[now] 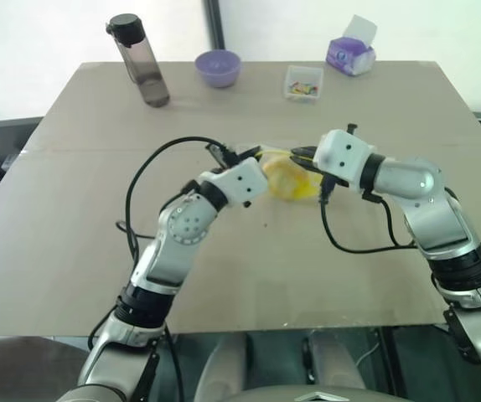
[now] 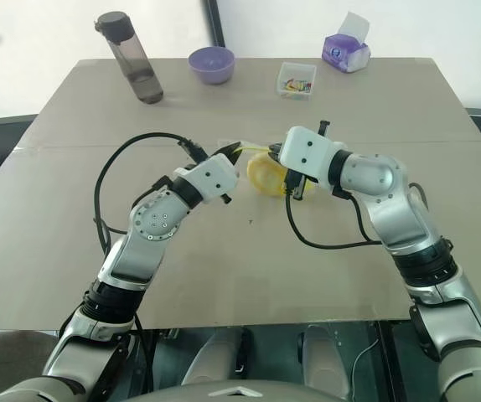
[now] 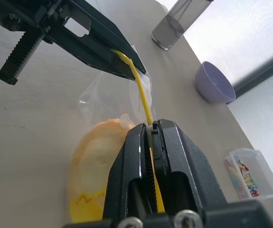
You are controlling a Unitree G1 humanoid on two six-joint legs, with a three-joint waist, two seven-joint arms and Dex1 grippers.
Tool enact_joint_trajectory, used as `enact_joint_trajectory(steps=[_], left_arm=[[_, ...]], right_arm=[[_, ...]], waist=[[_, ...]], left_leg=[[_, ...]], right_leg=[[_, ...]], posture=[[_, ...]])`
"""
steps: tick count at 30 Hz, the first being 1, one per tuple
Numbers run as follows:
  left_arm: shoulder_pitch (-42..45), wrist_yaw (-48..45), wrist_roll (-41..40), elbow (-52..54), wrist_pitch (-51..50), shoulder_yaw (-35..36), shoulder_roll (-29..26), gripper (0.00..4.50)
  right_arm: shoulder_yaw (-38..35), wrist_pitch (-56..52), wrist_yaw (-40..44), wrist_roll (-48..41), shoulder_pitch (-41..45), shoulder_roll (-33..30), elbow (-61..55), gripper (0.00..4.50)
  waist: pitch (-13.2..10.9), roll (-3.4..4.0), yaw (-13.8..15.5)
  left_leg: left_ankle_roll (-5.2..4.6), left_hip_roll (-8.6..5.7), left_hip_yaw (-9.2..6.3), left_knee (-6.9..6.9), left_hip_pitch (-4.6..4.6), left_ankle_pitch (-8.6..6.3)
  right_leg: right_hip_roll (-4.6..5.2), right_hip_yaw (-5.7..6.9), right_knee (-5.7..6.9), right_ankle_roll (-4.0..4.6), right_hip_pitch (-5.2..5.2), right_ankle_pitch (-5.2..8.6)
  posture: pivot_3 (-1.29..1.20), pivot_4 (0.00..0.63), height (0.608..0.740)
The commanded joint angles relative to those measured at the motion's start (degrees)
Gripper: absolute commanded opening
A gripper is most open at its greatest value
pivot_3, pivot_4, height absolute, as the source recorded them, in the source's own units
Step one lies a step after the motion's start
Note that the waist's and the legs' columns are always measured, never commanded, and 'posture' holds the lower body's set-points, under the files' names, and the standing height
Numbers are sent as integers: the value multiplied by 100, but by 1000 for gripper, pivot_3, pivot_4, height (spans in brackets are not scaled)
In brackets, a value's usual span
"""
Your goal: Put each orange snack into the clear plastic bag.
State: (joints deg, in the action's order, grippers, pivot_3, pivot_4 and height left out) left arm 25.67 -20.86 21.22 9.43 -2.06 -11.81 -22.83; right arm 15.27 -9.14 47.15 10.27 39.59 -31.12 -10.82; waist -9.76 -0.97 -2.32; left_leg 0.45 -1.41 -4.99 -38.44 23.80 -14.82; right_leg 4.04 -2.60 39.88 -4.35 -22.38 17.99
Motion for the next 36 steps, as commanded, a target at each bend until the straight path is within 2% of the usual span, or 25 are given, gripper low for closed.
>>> enact_joint_trajectory(steps=[1,8,15,36], left_arm=[[21,34,-2,73,100,51,-15,0],[-9,175,150,63,-47,157,-62,0],[79,618,644,-36,-227,349,-228,0],[78,693,531,-114,-247,390,-215,0]], right_arm=[[-72,61,-58,-15,14,-5,-179,51],[-92,37,-89,88,-23,-85,-89,51],[-198,-47,-161,242,-61,-299,119,51],[-815,-135,-215,37,-394,-1423,409,51]], waist=[[0,0,-1],[0,0,0],[0,0,0],[0,0,6]], left_leg=[[0,0,0,0,0,0],[0,0,0,0,0,0],[0,0,0,0,0,0],[0,0,0,1,1,0]], right_leg=[[0,0,0,0,0,0],[0,0,0,0,0,0],[0,0,0,0,0,0],[0,-1,0,0,0,0]], posture=[[0,150,740],[0,150,740],[0,150,740],[0,150,740]])
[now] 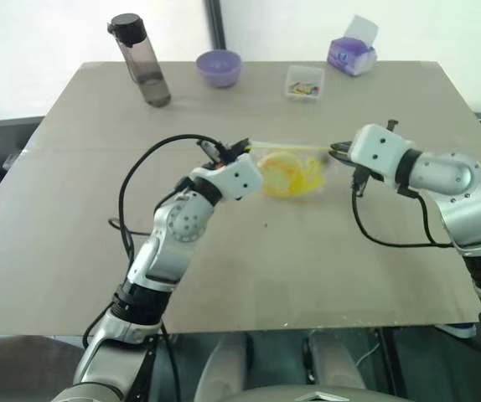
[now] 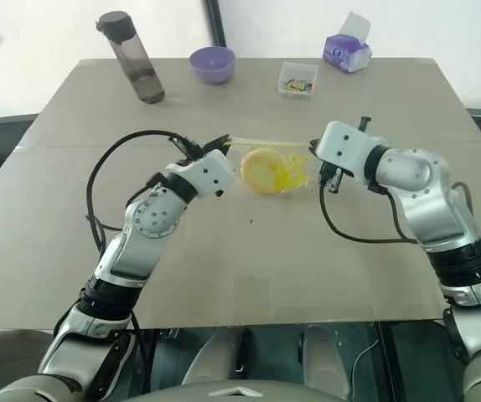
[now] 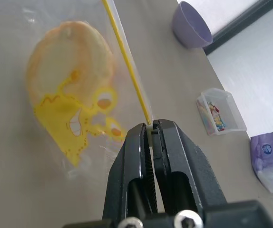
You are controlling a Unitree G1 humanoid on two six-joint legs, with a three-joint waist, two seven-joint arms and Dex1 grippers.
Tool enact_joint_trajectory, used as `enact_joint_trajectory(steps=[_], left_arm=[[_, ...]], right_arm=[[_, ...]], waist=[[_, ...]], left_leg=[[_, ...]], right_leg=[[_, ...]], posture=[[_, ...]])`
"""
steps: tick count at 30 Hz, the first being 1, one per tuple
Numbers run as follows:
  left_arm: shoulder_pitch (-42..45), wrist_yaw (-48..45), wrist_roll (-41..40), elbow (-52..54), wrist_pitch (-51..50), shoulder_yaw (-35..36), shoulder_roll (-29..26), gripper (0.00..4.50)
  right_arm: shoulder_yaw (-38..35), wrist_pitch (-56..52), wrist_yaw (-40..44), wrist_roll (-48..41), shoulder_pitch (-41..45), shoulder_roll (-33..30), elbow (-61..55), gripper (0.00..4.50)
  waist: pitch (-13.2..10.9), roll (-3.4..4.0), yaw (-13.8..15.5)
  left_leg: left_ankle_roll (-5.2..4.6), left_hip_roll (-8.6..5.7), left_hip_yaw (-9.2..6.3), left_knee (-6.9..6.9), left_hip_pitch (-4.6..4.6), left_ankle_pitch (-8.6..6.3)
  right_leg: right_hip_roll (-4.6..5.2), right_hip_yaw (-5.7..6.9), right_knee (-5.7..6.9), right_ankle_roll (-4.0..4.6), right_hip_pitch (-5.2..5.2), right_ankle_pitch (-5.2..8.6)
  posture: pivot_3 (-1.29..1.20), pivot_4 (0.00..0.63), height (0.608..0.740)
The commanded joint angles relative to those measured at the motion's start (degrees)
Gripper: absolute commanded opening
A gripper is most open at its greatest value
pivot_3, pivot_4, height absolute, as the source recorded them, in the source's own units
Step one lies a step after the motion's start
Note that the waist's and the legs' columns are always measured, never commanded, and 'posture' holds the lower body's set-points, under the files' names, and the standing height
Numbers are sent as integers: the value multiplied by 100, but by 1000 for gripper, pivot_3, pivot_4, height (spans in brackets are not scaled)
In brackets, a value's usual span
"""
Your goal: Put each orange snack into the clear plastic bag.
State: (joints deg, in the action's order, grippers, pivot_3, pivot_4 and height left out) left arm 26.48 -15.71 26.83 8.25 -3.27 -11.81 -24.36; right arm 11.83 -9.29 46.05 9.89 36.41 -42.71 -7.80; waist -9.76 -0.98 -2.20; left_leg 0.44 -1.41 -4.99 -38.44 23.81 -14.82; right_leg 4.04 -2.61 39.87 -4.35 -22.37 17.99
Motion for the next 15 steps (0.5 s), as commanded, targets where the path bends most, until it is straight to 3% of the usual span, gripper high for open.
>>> enact_joint_trajectory(steps=[1,7,12,15], left_arm=[[-21,168,-64,-9,-124,402,-63,0],[154,149,-384,-374,-47,386,45,0],[1298,391,-612,-1090,542,469,119,0],[1530,476,-675,-1221,764,545,86,0]], right_arm=[[-495,-134,-102,59,-109,-308,91,51],[-427,96,-327,197,102,-300,363,51],[-316,552,-898,396,1195,201,1078,51],[-346,712,-1018,434,1427,267,1291,51]], waist=[[0,0,-10],[0,0,-1],[-1,-1,-19],[3,-2,-17]], left_leg=[[0,0,2,0,0,0],[0,0,2,-1,-2,0],[0,0,3,-6,-1,1],[1,0,3,5,4,2]], right_leg=[[0,-2,0,0,0,0],[0,-2,1,0,0,0],[-1,-1,9,0,-4,0],[0,0,0,0,-10,0]], posture=[[0,150,740],[0,150,740],[0,150,740],[0,150,740]])
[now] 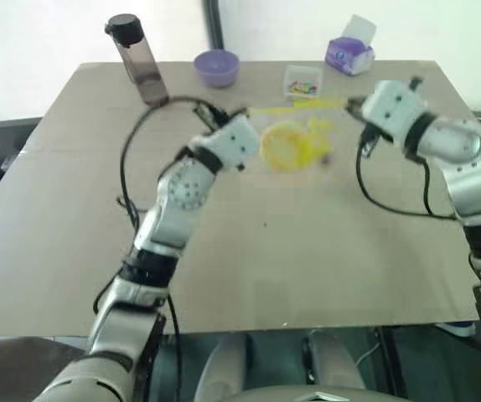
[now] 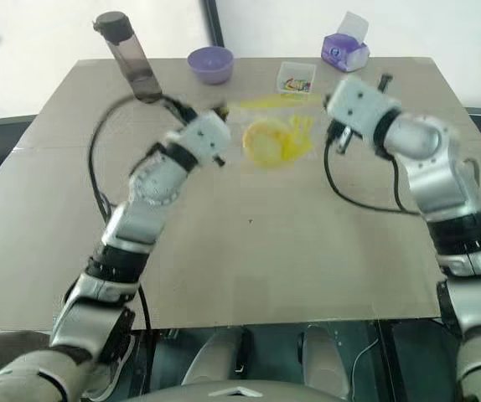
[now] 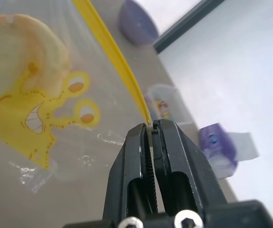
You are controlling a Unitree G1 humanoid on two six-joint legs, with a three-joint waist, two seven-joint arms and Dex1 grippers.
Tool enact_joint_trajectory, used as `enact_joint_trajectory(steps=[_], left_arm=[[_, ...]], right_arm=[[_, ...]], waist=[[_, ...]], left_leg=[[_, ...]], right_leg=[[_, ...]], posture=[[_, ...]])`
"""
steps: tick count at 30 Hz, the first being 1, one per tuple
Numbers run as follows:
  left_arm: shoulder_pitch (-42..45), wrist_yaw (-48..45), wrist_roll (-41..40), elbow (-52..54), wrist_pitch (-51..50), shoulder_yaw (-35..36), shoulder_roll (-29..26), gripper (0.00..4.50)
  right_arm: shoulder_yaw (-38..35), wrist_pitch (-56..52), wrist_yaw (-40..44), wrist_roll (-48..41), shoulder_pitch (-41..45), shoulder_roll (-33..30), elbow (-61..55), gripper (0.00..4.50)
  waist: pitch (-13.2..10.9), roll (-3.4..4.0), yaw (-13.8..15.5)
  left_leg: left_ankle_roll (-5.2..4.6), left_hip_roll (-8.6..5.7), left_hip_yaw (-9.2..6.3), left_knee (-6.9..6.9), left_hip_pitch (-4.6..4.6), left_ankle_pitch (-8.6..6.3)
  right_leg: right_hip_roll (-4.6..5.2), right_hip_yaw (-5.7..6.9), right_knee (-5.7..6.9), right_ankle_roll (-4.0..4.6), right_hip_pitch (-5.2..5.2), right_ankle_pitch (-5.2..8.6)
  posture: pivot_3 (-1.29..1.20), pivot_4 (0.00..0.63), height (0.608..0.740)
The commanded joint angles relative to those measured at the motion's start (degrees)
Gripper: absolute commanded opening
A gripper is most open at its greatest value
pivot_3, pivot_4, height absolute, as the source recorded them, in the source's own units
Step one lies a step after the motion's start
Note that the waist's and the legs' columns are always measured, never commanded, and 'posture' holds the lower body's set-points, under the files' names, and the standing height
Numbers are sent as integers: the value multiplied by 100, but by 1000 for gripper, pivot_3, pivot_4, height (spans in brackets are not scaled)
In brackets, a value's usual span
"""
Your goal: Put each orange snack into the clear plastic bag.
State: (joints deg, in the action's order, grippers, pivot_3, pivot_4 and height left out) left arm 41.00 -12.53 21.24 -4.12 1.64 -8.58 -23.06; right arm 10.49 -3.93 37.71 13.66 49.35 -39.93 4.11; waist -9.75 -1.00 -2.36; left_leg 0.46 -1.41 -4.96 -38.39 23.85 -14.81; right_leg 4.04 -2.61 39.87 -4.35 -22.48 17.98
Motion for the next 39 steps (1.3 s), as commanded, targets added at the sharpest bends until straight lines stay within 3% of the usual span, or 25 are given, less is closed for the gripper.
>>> enact_joint_trajectory(steps=[1,7,12,16,18,19,20,22,23,25,26,31,33,35,39], left_arm=[[101,155,-156,36,317,262,-49,0],[-776,-662,-674,863,67,147,-103,0],[-2988,-1842,-1671,2913,-1825,-61,-253,0],[-3579,-2193,-1875,3624,-2620,-126,-505,0],[-3590,-2202,-2011,3745,-2843,-51,-519,0],[-3588,-2226,-2077,3776,-2925,-14,-536,665],[-3590,-2233,-2113,3793,-2967,15,-554,1025],[-3630,-2215,-2235,3808,-3046,103,-512,1863],[-3689,-2205,-2340,3809,-3086,181,-471,2499],[-3867,-2275,-2596,3798,-3042,385,-454,3230],[-3970,-2365,-2743,3808,-2964,495,-479,3541],[-4642,-2894,-4525,4190,-3710,1630,-477,3541],[-5087,-3005,-5322,4216,-4182,2462,-590,3541],[-5741,-3408,-5523,4176,-4079,3043,-890,3541],[-6217,-3748,-5653,3936,-3701,3507,-1203,3541]], right_arm=[[-228,192,-196,54,165,-17,127,51],[-335,-578,666,-419,-646,-386,-682,51],[-55,-2234,2011,-1363,-2358,-1044,-2472,51],[43,-2784,2084,-1471,-2773,-1136,-2977,51],[80,-2944,2115,-1521,-2830,-1164,-3109,731],[74,-3028,2134,-1559,-2844,-1178,-3155,1135],[55,-3062,2134,-1580,-2856,-1193,-3180,1624],[-25,-3113,2045,-1600,-2873,-1176,-3173,2527],[-96,-3159,2003,-1625,-2894,-1182,-3152,3174],[-312,-3274,2104,-1843,-3057,-1274,-3165,3864],[-438,-3247,2158,-1948,-3191,-1326,-3180,3864],[-1447,-2897,2249,-2712,-4085,-1184,-3042,3864],[-2212,-2398,2309,-3290,-4556,-673,-2532,3864],[-2710,-1733,2671,-3503,-5080,-514,-1834,3864],[-3150,-807,3322,-3902,-5525,-389,-1061,3864]], waist=[[2,0,-2],[2,1,5],[2,3,-17],[-5,14,8],[-12,22,32],[-13,21,36],[-13,20,39],[-13,20,38],[-13,20,39],[-13,20,47],[-13,21,51],[-13,21,59],[-7,12,68],[-7,12,74],[-15,28,136]], left_leg=[[0,0,1,3,0,0],[0,-6,3,9,15,-1],[-4,12,4,12,16,-2],[-32,20,4,-1,-11,-18],[-34,19,-8,0,-78,-19],[-35,17,-8,5,-137,-21],[-36,18,-12,7,-159,-21],[-40,18,-13,9,-180,-25],[-40,17,-14,9,-178,-25],[-40,19,-14,10,-172,-25],[-40,22,-15,10,-168,-25],[-47,36,-17,15,-128,-30],[-48,39,-21,14,-122,-31],[-50,46,-24,15,-126,-33],[-60,39,-8,19,-127,-40]], right_leg=[[1,0,-3,0,0,0],[11,3,-7,0,-19,0],[9,-5,-7,1,-14,1],[-2,-8,19,3,0,-1],[-5,6,7,9,78,-5],[-5,10,-4,8,135,-4],[-4,15,-14,8,164,-3],[-3,16,-19,8,188,-2],[-3,16,-19,8,186,-2],[-2,15,-20,8,178,-3],[-2,15,-22,8,176,-2],[0,22,-62,8,153,-3],[-1,26,-68,7,153,-3],[-4,33,-76,8,163,-3],[3,24,-96,7,169,-4]], posture=[[0,150,740],[0,150,740],[0,150,740],[0,150,740],[0,150,740],[0,150,740],[0,150,740],[0,150,740],[0,150,740],[0,150,740],[0,150,740],[0,150,740],[0,150,740],[0,150,740],[0,150,740]])
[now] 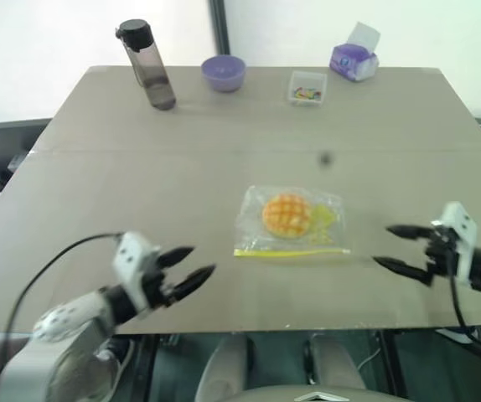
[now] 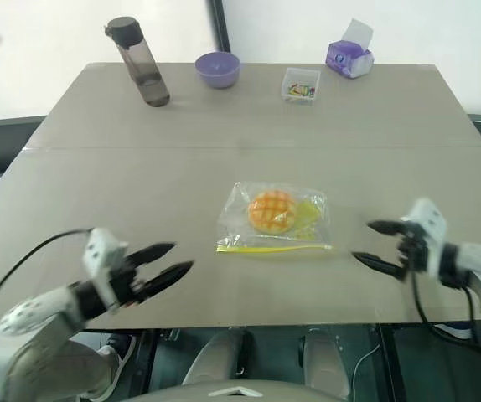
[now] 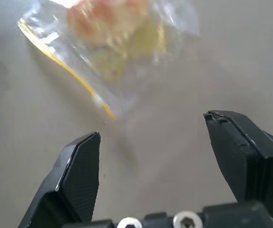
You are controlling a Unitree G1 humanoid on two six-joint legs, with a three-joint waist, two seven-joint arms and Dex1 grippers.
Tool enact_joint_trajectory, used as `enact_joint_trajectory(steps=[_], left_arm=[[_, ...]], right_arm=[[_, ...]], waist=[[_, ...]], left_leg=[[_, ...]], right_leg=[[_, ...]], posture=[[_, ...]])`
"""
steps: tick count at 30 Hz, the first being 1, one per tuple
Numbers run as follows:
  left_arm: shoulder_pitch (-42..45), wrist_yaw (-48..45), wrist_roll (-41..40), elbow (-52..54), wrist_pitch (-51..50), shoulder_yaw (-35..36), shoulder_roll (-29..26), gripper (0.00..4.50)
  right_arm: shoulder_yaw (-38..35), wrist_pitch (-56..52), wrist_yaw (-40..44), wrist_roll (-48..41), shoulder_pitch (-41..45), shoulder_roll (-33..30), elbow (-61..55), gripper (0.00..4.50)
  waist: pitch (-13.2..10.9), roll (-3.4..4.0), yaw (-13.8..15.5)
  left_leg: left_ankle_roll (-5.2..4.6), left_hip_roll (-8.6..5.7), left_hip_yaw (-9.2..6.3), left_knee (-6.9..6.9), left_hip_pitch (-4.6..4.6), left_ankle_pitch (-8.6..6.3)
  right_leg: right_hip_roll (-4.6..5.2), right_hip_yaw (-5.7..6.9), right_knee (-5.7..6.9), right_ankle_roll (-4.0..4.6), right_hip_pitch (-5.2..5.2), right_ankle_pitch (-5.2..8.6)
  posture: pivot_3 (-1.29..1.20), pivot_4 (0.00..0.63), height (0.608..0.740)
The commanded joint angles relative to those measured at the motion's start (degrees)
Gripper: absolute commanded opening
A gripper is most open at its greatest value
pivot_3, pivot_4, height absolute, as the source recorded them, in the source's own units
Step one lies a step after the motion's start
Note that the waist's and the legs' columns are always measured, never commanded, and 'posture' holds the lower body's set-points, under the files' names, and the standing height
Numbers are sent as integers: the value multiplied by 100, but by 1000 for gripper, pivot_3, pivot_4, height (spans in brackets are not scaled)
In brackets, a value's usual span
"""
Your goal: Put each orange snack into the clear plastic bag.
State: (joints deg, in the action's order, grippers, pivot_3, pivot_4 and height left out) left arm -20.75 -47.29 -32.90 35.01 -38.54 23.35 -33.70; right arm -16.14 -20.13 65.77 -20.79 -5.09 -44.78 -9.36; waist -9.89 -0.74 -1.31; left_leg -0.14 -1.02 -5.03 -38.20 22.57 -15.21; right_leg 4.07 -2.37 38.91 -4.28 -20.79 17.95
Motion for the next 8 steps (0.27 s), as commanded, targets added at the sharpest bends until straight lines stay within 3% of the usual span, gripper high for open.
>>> enact_joint_trajectory(steps=[1,8], left_arm=[[-39,-245,-194,-56,367,362,-185,3541],[0,-310,-289,-152,665,382,-279,3541]], right_arm=[[-553,1121,802,-562,-190,107,429,3864],[-518,1541,1019,-625,26,-78,1000,3864]], waist=[[-1,5,49],[1,10,42]], left_leg=[[0,1,0,-1,-2,0],[0,12,15,11,-73,-2]], right_leg=[[0,0,0,0,1,-1],[-3,-15,-9,2,66,-1]], posture=[[0,150,740],[0,150,740]])
